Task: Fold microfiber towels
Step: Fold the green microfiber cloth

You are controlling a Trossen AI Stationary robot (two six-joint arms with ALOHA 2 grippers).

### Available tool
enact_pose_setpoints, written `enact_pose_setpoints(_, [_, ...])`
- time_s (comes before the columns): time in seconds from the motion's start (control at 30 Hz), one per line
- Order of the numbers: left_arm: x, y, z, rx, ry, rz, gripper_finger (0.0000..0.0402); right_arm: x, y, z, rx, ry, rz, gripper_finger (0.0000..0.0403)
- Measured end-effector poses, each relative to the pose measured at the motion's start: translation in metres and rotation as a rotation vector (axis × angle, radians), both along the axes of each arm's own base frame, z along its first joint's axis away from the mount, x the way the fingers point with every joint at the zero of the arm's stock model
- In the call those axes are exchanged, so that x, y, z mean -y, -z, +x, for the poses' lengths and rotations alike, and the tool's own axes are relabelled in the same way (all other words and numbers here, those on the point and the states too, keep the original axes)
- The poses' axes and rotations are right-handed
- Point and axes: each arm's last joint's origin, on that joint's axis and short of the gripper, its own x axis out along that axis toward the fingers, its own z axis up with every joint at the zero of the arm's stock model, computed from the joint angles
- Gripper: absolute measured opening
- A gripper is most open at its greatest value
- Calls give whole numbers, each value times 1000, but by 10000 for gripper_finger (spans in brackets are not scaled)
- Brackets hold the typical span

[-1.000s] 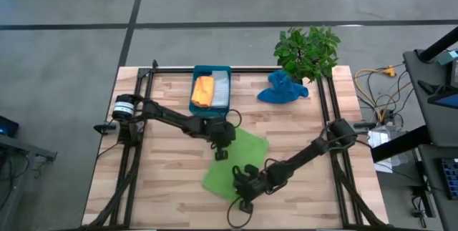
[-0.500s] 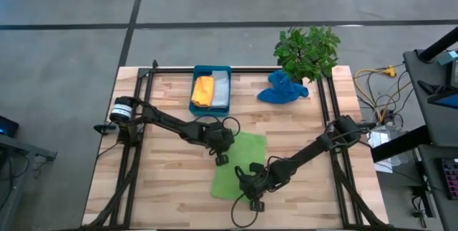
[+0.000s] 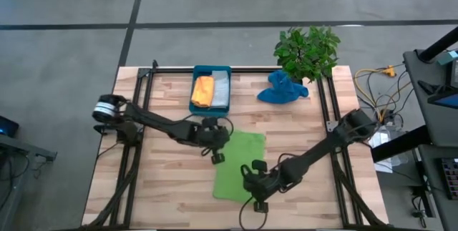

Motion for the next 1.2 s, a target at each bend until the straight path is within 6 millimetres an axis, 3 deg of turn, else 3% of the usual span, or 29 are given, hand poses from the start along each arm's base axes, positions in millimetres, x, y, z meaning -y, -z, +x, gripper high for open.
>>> enact_pose_setpoints(0.2, [52, -29, -27, 61, 292, 74, 0, -6, -10, -4, 42, 21, 47, 9])
enact_pose_setpoints(0.37, [104, -29, -48, 73, 478, 39, 0, -14, -5, -7, 61, 79, 47, 8])
enact_pose_setpoints(0.47, [125, -23, -59, 50, 565, 47, 1, -19, -6, -10, 86, 144, 45, 9])
enact_pose_setpoints(0.6, [132, -15, -60, 16, 694, 58, 32, -25, -7, -14, 121, 279, 87, 9])
enact_pose_setpoints(0.93, [141, 18, -52, -63, 901, 98, 182, -27, -11, -15, 178, 505, 191, 9])
enact_pose_setpoints(1.2, [147, 46, -39, -103, 888, 154, 214, -31, -24, -11, 219, 570, 259, 9])
